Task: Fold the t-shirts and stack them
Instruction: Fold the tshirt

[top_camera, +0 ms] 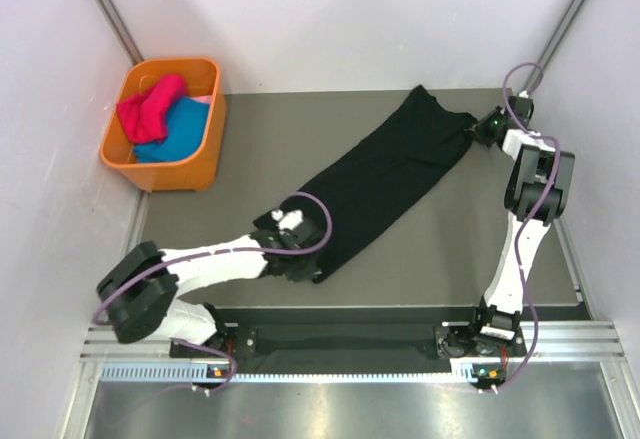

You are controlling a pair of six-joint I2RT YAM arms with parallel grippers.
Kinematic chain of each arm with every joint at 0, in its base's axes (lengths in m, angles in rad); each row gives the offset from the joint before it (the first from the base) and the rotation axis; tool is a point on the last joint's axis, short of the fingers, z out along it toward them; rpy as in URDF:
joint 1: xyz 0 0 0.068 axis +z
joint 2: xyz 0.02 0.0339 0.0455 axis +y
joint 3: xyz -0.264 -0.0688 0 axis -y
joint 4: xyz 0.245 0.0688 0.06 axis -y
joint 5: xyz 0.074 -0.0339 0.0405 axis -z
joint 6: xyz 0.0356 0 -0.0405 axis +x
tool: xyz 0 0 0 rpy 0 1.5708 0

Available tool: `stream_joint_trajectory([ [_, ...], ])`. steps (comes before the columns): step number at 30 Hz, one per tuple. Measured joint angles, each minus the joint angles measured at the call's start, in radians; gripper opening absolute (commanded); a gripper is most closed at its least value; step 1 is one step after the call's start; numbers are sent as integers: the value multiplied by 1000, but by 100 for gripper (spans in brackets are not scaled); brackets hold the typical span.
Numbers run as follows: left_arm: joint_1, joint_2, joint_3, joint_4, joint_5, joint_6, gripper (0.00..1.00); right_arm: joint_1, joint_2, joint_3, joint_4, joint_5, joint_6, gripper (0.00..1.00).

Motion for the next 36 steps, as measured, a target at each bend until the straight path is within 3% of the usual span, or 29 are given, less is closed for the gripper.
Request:
stream_joint_trajectory([
  [2,-71,73,33,11,-12,-27,0,6,21,32,2,-2,2,4],
  [6,-169,206,168,0,6,8,38,14,71,100,10,-10,3,5],
  [9,-202,241,238,-23,68,100,53,14,80,113,19,-18,8,8],
  [12,-148,203,304,-93,147,231,60,18,80,113,19,-32,6,14],
  [16,58,131,394,-140,270,383,75,18,81,113,19,-52,-2,26],
  [21,283,167,560,-207,289,558,77,17,81,111,38,-84,-10,38],
  [29,581,405,637,-320,331,742,76,14,81,130,7,-108,-24,42],
  [36,631,421,565,-379,327,801,66,7,99,185,-68,-149,-35,43],
])
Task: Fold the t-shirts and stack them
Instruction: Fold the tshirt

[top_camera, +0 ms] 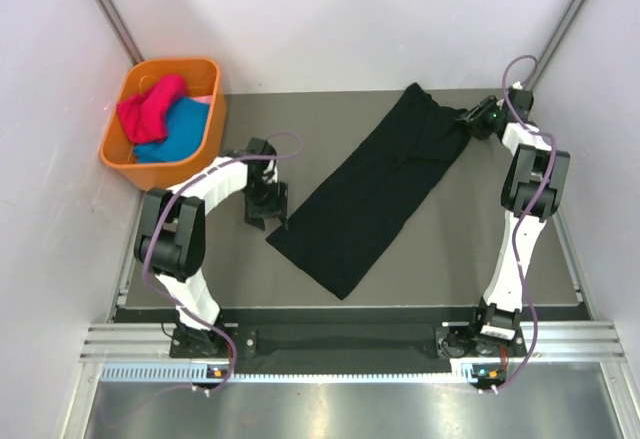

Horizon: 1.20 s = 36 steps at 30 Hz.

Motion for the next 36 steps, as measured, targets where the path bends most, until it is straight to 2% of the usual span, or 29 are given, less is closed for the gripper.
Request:
stream_joint_trajectory([
  [4,0,-30,-132,2,13,-19,61,-3,12,19,-13,-19,0,43],
  [7,0,-39,-198,5,23,-36,50,-5,14,19,-10,-27,2,42],
  [9,0,-39,-207,6,29,-45,28,-5,14,19,-8,-30,6,40],
  [11,0,-36,-208,27,38,-45,0,-5,18,19,-5,-30,11,28],
  [12,0,-35,-208,34,39,-48,0,-4,21,19,-5,-31,13,24],
  [13,0,-34,-208,39,40,-47,0,-3,26,19,-2,-30,17,15],
  [16,0,-38,-213,44,35,-63,0,-2,37,21,10,-30,22,6],
  [24,-38,-254,-413,113,21,-210,0,19,78,79,29,-25,49,6],
  [31,-195,-526,-642,158,0,-467,0,73,115,98,128,0,101,6],
  [36,-381,-645,-736,203,-58,-682,0,111,161,137,204,28,155,5],
])
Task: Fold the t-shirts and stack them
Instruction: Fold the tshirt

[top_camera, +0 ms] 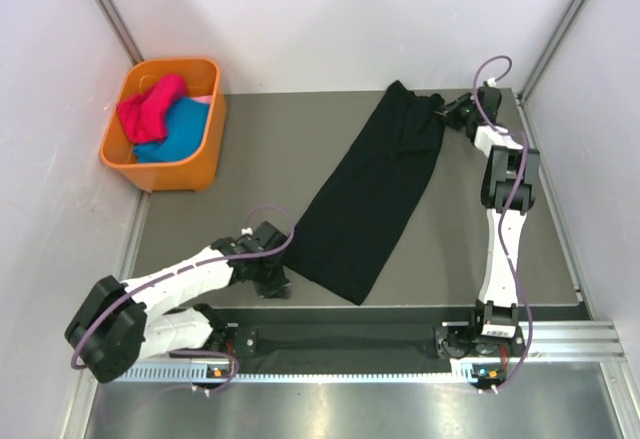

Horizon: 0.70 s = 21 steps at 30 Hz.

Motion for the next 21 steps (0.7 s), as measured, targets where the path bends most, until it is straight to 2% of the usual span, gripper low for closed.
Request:
stream_joint_trajectory([
  [4,-103,10,-16,59,-40,-121,0,28,17,1,56,31,50,4],
  [9,-120,66,96,-11,-135,-112,0,28,-32,-83,76,93,47,5],
  [12,-108,77,222,-38,-176,-46,26,17,-87,-137,29,129,9,6],
  [13,-98,81,257,-45,-181,-24,41,10,-98,-143,7,135,-7,8],
  [14,-82,87,293,-44,-184,8,46,3,-105,-144,-7,141,-24,10],
  [15,-63,93,319,-45,-182,32,50,-6,-108,-143,-23,142,-42,13],
  [16,-35,105,344,-45,-183,62,55,-16,-108,-135,-44,138,-60,21],
  [18,29,143,381,-50,-169,132,59,-29,-107,-99,-93,130,-91,30],
  [19,63,167,396,-55,-161,164,60,-35,-105,-62,-144,128,-111,40],
  [20,96,194,408,-61,-156,203,61,-40,-103,-35,-173,126,-124,45],
  [21,123,217,417,-68,-153,235,61,-43,-103,-15,-198,124,-141,55],
])
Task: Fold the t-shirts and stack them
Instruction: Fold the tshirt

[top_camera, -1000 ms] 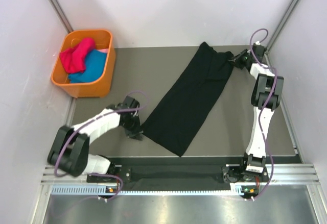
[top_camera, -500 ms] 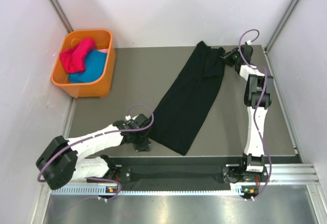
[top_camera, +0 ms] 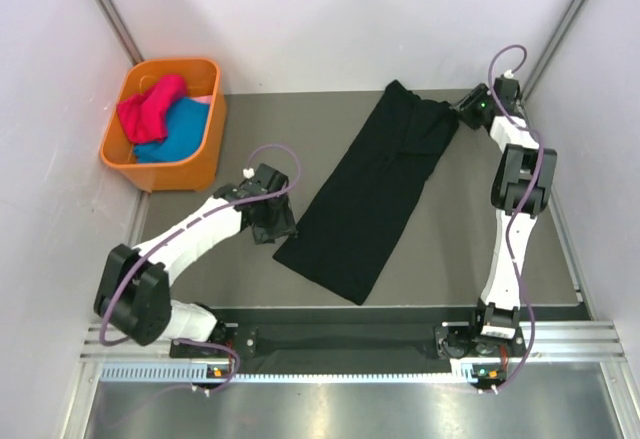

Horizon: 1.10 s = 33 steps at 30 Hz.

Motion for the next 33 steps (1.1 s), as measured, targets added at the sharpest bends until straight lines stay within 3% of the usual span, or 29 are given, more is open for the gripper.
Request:
stream_joint_trajectory([
  [3,61,61,21,-28,4,95,62,-13,-10,34,-74,2,-45,66],
  [8,89,122,38,-47,42,206,61,-26,-109,-70,-198,19,-106,72],
  [16,91,219,40,-36,128,306,57,-6,-635,-650,-315,-18,-173,73],
  [25,93,223,11,10,169,344,51,312,-1132,-1176,-386,-158,-212,65],
  [30,93,243,-19,23,169,345,46,418,-1325,-1419,-369,-193,-106,61],
  [33,94,245,-23,27,161,345,41,545,-1411,-1529,-328,-197,-8,59],
])
